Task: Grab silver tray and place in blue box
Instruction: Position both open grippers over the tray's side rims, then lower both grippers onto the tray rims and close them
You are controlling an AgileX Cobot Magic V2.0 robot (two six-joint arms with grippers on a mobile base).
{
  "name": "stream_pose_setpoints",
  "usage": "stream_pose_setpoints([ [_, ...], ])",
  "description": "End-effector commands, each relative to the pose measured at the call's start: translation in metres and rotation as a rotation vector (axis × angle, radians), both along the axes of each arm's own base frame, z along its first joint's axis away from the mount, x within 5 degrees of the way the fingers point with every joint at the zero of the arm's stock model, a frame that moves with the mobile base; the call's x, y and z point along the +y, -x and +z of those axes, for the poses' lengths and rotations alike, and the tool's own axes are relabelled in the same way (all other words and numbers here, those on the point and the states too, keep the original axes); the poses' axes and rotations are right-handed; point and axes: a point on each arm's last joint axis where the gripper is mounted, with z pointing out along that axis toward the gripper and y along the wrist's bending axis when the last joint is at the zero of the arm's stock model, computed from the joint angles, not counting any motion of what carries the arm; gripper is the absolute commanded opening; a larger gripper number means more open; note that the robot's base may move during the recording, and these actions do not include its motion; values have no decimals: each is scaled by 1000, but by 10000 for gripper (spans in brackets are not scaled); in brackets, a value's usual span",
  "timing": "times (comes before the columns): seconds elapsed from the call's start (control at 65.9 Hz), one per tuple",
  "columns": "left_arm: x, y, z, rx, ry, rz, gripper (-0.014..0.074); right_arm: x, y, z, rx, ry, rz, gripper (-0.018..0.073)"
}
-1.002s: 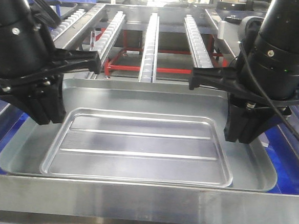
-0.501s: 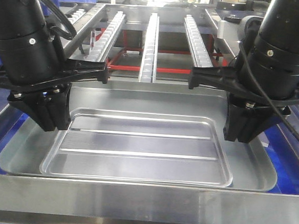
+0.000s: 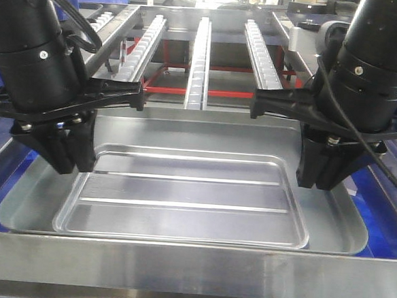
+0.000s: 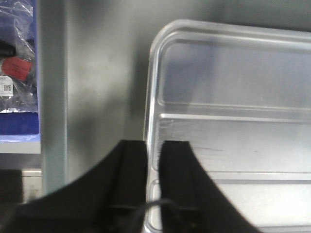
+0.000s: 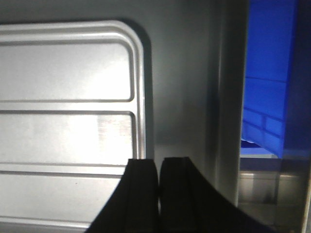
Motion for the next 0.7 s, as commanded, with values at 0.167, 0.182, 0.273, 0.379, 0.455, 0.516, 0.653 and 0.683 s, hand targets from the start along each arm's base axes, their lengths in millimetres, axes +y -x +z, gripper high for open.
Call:
stream_pose_setpoints([
  [0.167, -4, -2, 21, -82, 37, -13, 349, 3, -6, 19, -91, -40, 12, 274],
  [0.182, -4, -2, 21, -83, 36, -14, 349, 4, -6, 19, -92, -41, 13, 286],
  [0.273, -4, -3, 19, -78, 30, -15, 349, 4, -7, 19, -103, -49, 14, 391],
  [0.379, -4, -3, 15, -62, 16, -15, 349, 5, -7, 19, -106, -51, 14, 479],
  [0.455, -4, -3, 11, -41, -1, -15, 349, 5, -7, 19, -105, -50, 14, 478],
  [0.516, -4, -3, 7, -22, -15, -14, 349, 5, -7, 19, -108, -52, 14, 478],
  [0.653, -4, -4, 1, -6, -24, -13, 349, 6, -10, 15, -112, -55, 16, 478],
  [0.683, -4, -4, 1, -6, -24, -13, 349, 7, -10, 12, -99, -48, 16, 478],
])
